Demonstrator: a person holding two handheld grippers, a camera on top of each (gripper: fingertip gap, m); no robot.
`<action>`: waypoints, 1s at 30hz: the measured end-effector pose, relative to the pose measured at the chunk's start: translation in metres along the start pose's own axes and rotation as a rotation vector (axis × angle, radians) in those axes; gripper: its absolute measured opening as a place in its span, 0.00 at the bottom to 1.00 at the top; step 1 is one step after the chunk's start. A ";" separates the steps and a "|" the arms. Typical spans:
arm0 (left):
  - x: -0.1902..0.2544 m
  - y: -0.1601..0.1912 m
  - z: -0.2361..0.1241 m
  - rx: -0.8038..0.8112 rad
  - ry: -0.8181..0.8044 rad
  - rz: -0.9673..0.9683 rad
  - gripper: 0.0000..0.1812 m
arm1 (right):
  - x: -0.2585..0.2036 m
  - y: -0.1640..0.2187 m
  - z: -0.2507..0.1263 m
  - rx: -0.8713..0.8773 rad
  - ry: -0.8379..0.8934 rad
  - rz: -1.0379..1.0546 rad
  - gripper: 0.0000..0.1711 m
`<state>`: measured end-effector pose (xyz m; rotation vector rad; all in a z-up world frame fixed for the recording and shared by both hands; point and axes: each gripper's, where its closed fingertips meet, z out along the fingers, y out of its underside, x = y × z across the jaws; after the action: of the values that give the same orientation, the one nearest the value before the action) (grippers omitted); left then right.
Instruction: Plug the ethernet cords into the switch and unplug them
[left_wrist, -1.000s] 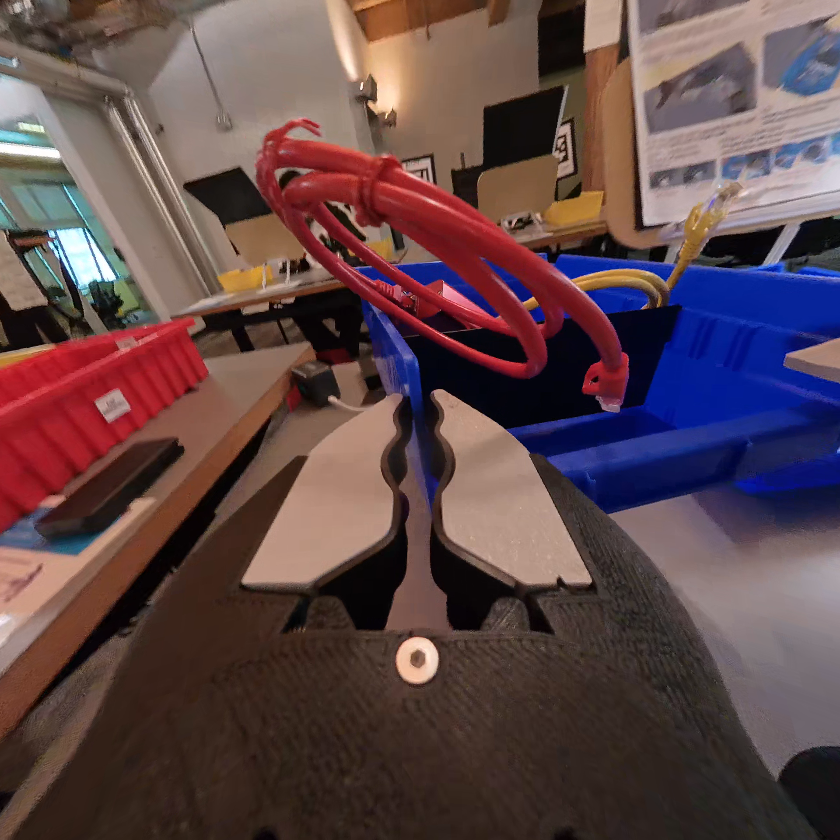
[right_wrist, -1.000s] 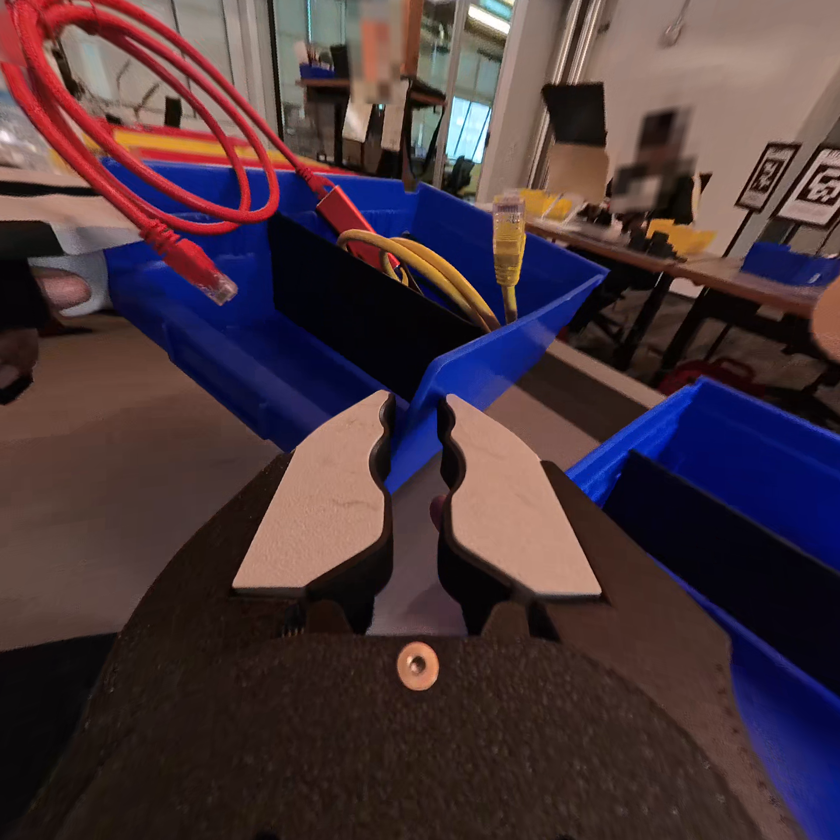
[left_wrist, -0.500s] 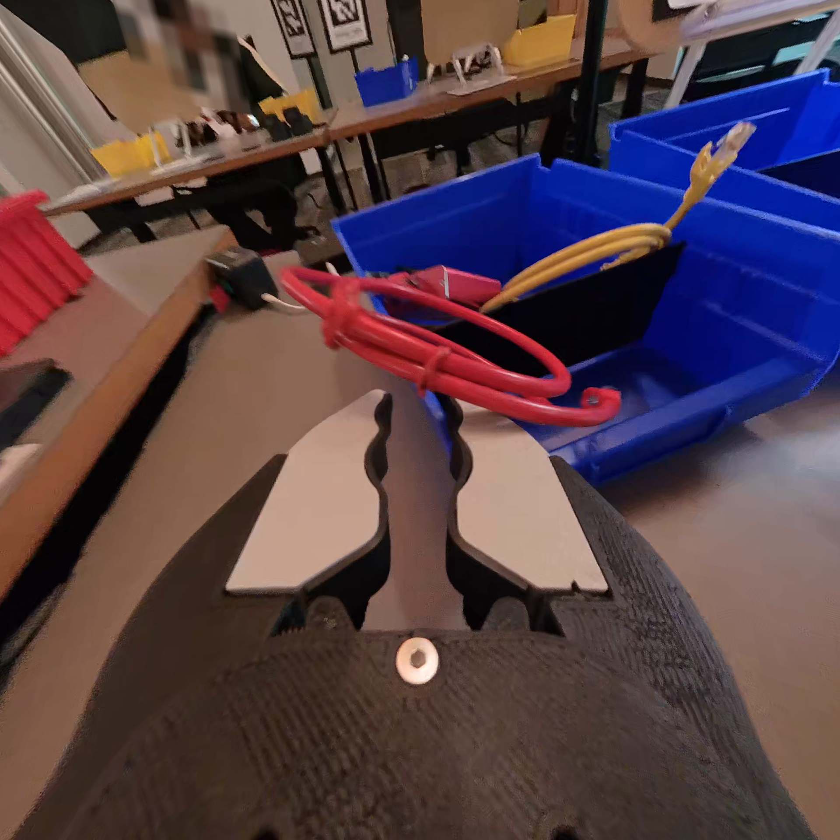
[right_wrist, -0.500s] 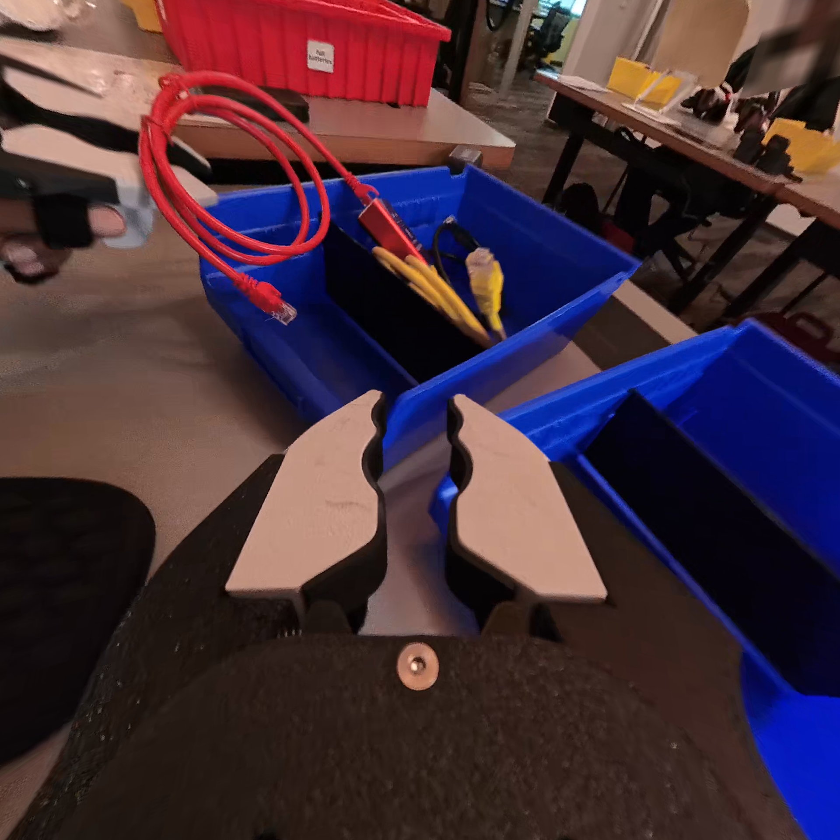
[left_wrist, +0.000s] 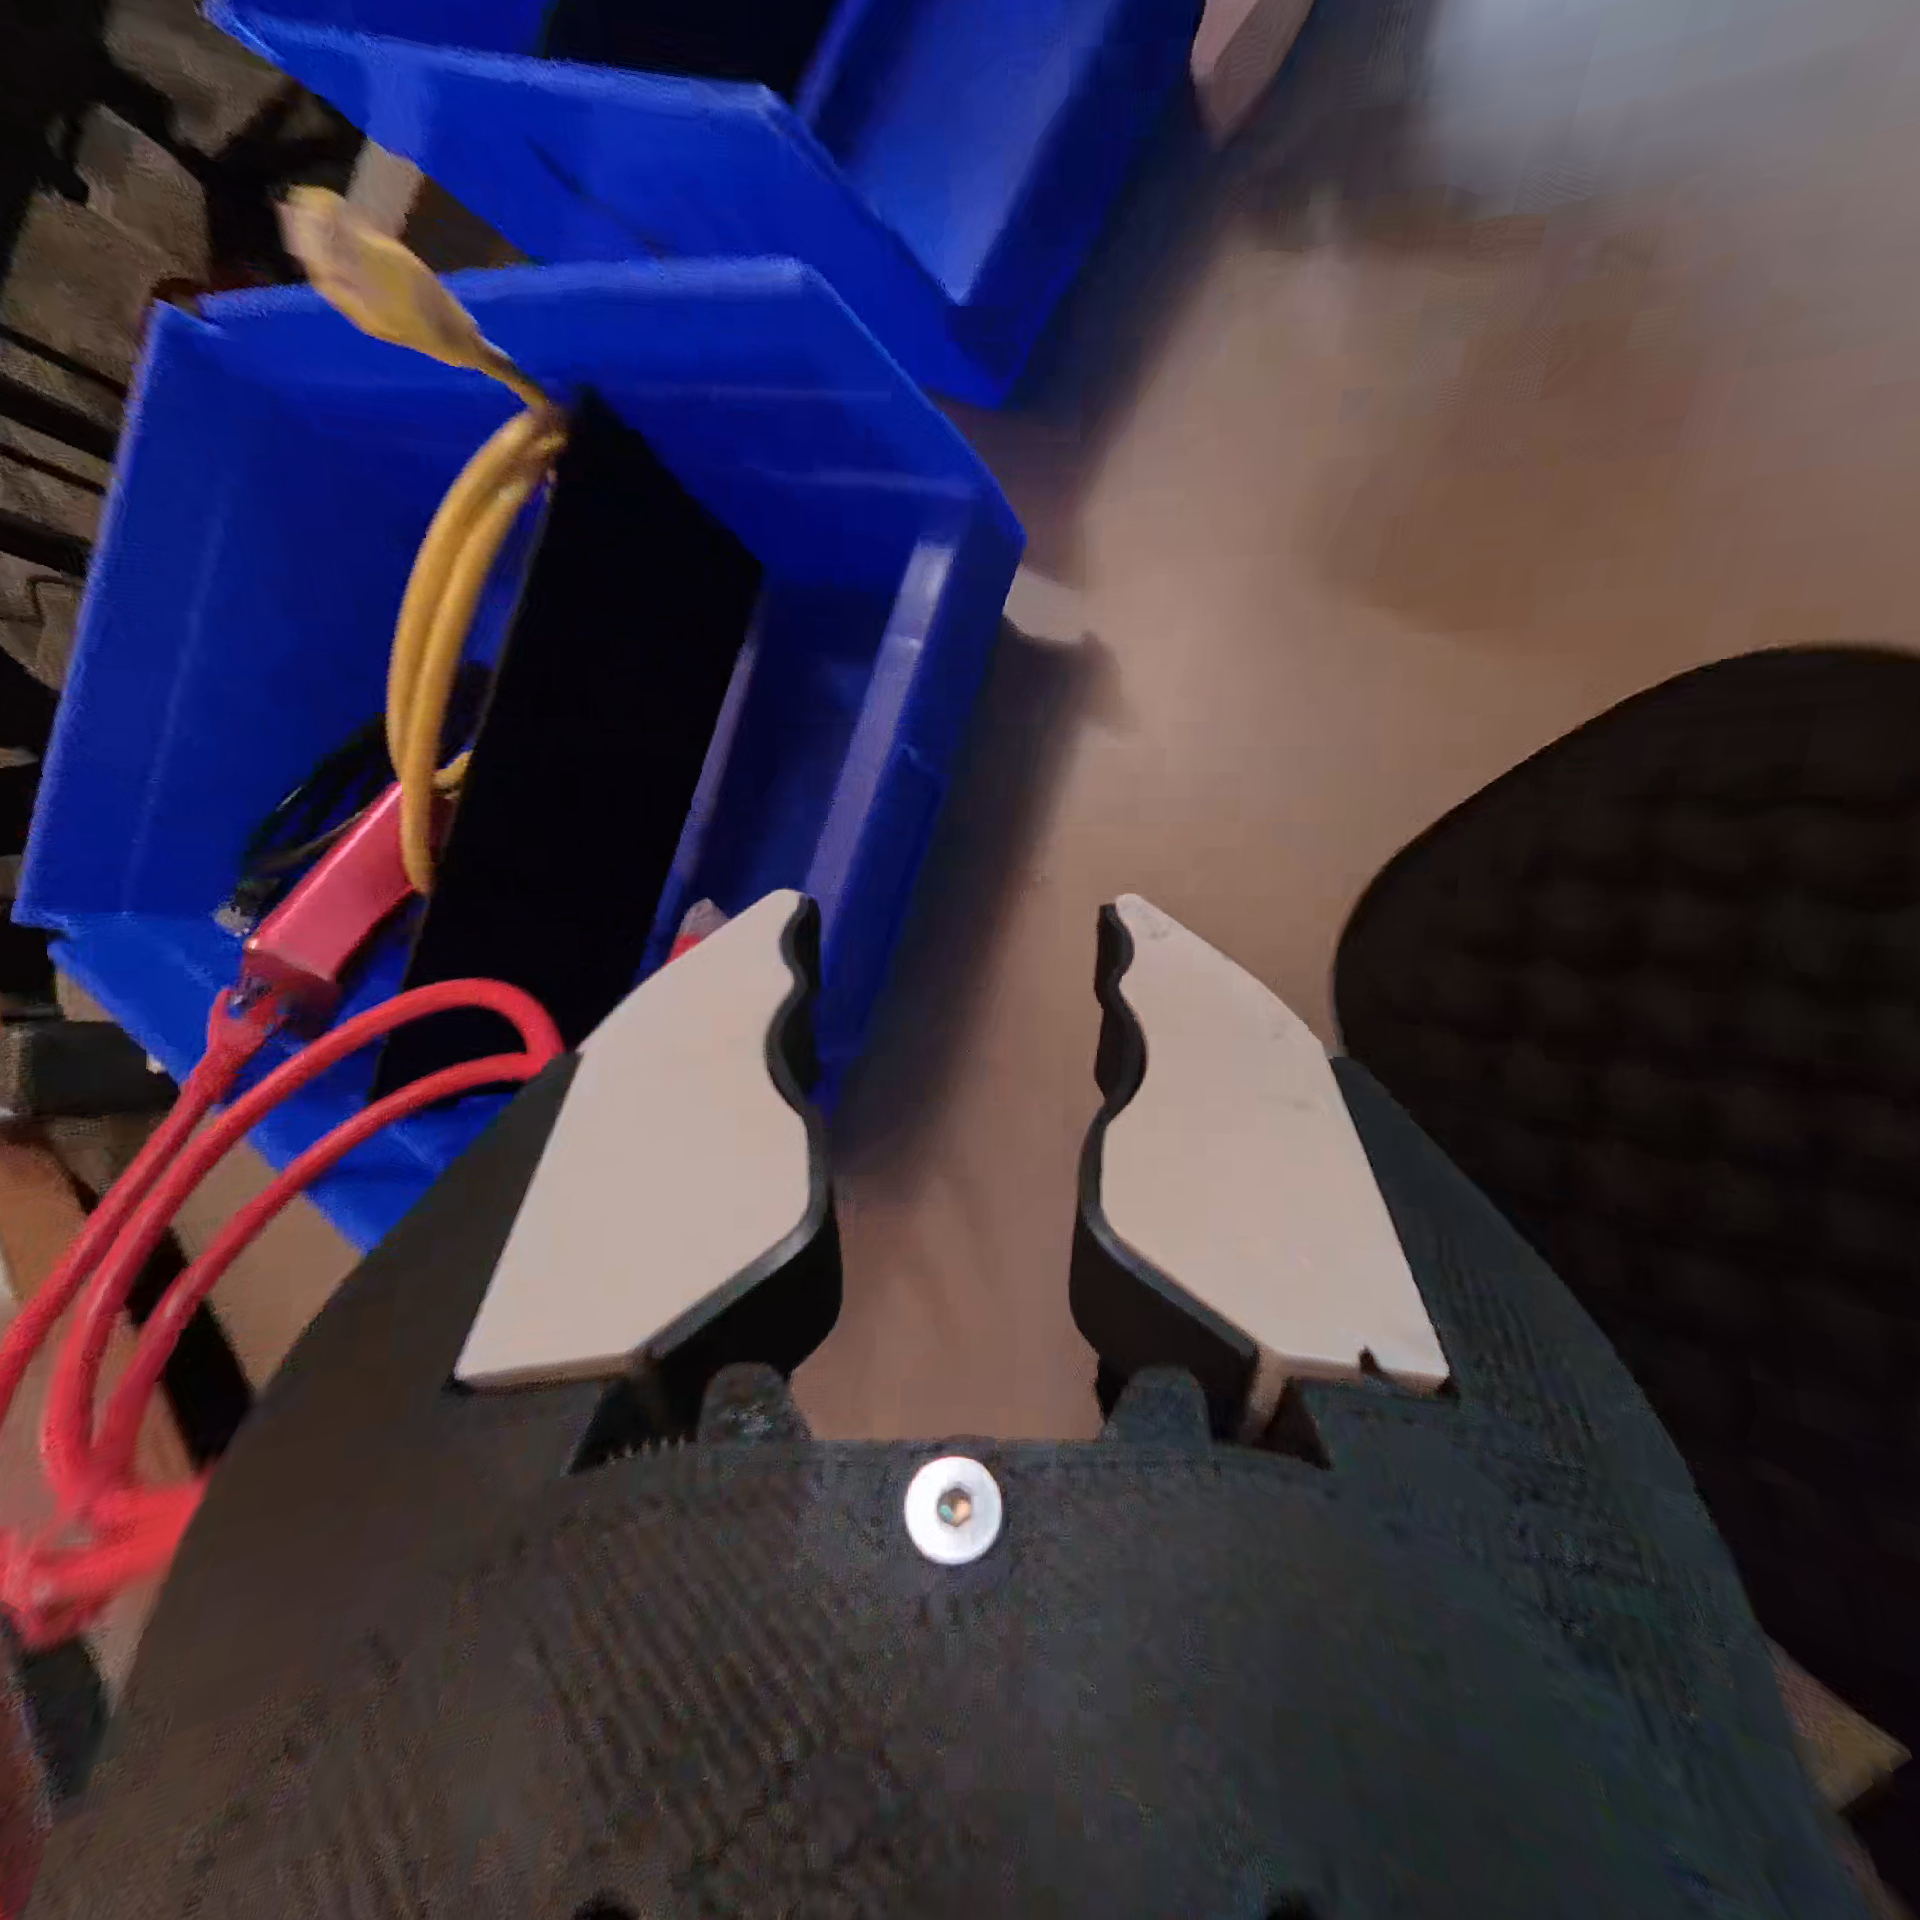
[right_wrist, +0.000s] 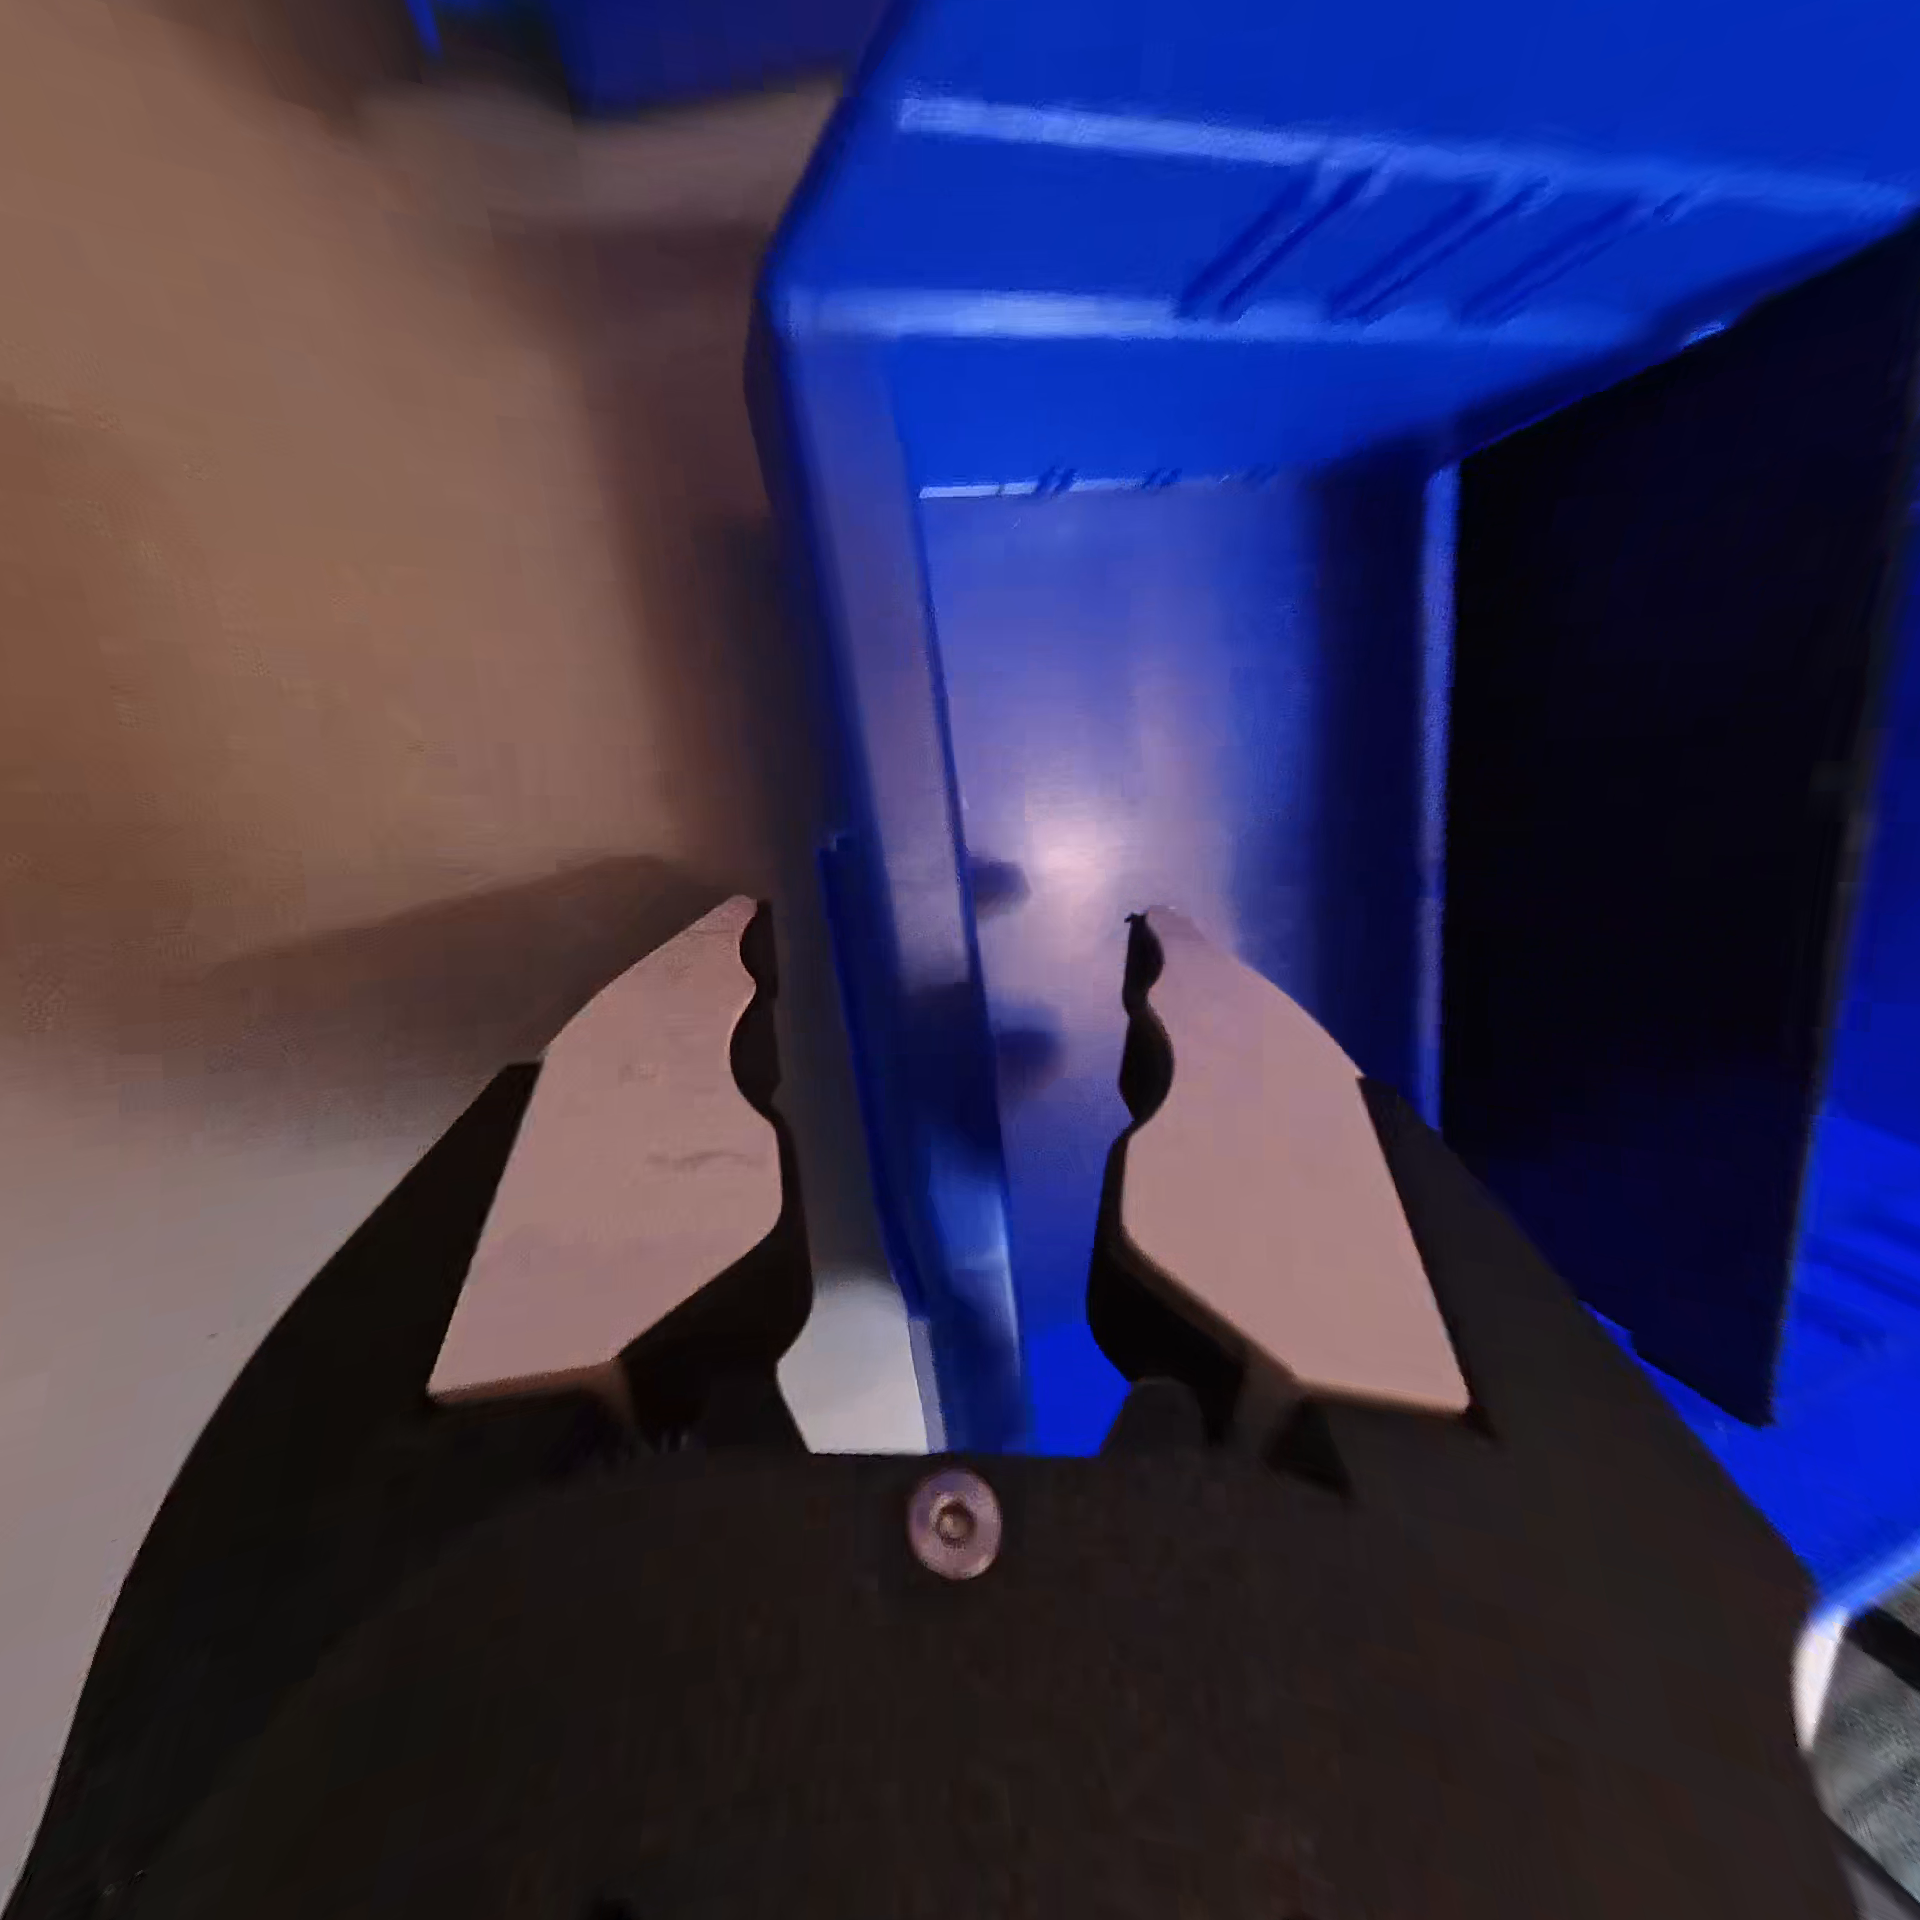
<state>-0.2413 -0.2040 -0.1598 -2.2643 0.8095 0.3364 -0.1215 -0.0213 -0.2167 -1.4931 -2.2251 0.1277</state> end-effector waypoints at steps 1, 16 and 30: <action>-0.001 0.001 0.010 -0.037 0.005 0.029 0.30 | -0.002 0.004 0.007 -0.031 -0.008 -0.009 0.34; -0.026 0.022 0.090 -0.328 -0.005 0.287 0.17 | -0.049 0.103 -0.042 0.007 -0.003 0.129 0.19; -0.039 -0.028 0.135 -0.279 0.019 0.299 0.17 | 0.009 0.241 -0.072 -0.101 0.208 0.371 0.18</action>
<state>-0.2542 -0.0770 -0.2254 -2.4025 1.1770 0.5988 0.1120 0.0723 -0.2270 -1.8696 -1.7992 -0.0250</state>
